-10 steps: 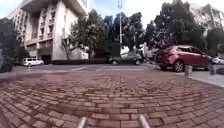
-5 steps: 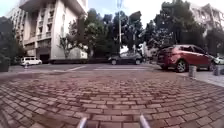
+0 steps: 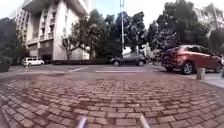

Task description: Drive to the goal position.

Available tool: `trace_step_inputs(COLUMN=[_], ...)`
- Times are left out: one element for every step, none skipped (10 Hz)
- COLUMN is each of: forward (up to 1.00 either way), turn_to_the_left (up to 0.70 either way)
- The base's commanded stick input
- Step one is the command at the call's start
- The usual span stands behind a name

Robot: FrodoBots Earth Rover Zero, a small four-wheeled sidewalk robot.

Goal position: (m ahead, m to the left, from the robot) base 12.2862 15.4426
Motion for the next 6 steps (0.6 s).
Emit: trace_step_inputs(forward=[0.70, 0.70, 0.70, 0.70, 0.70, 0.70], turn_to_the_left=[0.00, 0.00, 0.00, 0.00, 0.00, 0.00])
